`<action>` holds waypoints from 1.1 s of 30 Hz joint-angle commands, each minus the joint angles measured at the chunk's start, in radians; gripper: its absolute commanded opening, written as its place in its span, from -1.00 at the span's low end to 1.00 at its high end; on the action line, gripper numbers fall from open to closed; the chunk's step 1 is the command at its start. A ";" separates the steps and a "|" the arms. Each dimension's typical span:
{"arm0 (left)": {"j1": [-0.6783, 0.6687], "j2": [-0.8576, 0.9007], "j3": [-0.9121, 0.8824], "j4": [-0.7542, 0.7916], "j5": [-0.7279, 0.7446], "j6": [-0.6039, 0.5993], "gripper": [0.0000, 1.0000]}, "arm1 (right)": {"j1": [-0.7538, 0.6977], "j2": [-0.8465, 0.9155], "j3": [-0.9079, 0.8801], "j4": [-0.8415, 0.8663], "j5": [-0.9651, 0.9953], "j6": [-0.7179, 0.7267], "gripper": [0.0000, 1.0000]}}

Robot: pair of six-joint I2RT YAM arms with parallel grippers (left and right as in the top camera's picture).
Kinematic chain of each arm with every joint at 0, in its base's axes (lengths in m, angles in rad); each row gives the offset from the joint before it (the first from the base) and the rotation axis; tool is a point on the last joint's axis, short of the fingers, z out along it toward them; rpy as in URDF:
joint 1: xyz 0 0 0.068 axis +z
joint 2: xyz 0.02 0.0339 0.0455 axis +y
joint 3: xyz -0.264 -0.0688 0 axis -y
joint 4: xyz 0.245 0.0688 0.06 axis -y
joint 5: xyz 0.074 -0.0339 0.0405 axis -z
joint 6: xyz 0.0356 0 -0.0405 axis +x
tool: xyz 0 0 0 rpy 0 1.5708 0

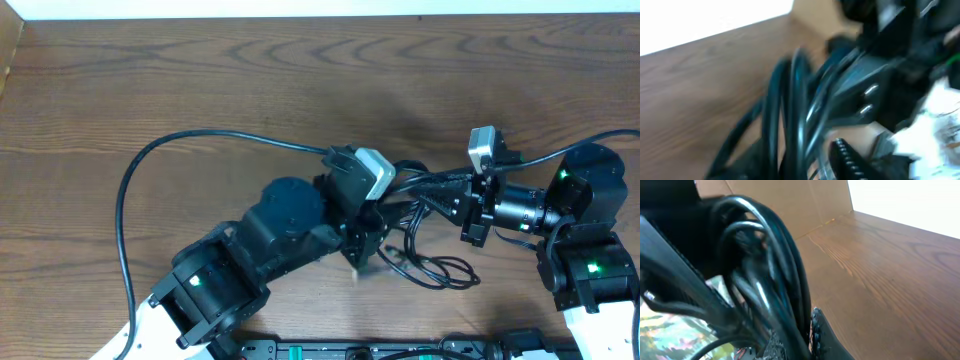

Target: Untangle cables

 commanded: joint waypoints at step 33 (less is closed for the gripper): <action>-0.003 -0.047 0.015 -0.204 -0.240 -0.185 0.18 | -0.012 -0.004 0.007 0.192 0.076 0.304 -0.98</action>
